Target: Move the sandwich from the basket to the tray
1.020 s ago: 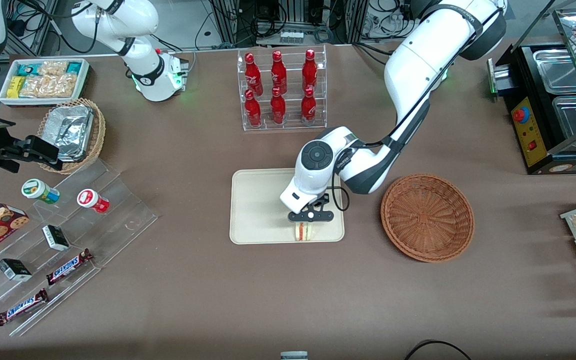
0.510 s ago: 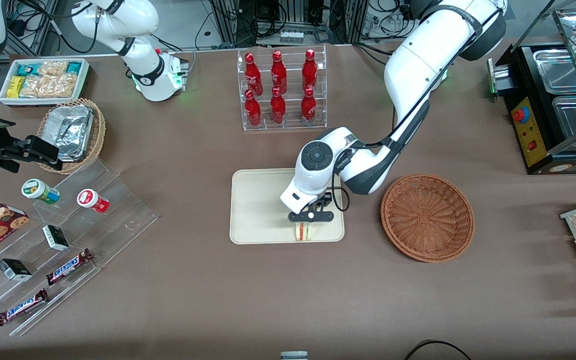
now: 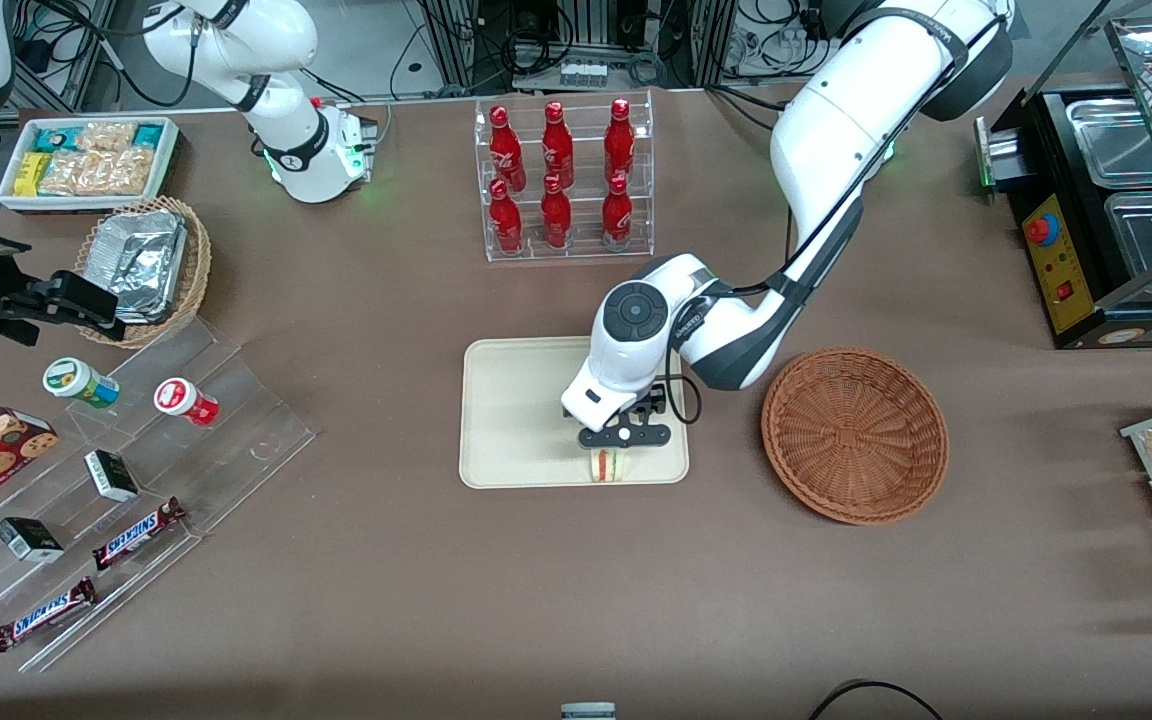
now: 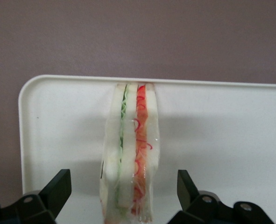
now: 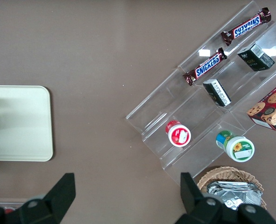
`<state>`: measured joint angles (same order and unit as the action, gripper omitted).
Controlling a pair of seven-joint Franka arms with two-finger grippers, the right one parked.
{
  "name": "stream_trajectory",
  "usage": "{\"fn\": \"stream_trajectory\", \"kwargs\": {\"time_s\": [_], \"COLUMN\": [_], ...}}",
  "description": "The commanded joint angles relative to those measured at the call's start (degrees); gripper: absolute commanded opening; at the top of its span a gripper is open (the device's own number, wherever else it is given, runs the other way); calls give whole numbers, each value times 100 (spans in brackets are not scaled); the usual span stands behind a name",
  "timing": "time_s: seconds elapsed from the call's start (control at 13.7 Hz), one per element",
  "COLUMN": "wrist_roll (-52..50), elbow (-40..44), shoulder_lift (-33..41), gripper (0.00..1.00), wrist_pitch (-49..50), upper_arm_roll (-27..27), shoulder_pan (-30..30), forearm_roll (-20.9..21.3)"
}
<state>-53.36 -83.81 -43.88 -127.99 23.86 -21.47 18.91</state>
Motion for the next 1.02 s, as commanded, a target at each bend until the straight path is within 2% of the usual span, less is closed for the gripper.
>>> {"fn": "stream_trajectory", "kwargs": {"time_s": [0.0,0.29,0.95], "wrist_roll": [-157,-139,-87], "elbow": [373,533,533], "shoulder_lift": [82,274,1249], "gripper": [100,100,100], "wrist_pitch": [615,855,1495], "upper_arm_roll": [-30,-22,-22], "shoulder_pan": [-41,168,749], "forearm_roll": [104,34,-222]}}
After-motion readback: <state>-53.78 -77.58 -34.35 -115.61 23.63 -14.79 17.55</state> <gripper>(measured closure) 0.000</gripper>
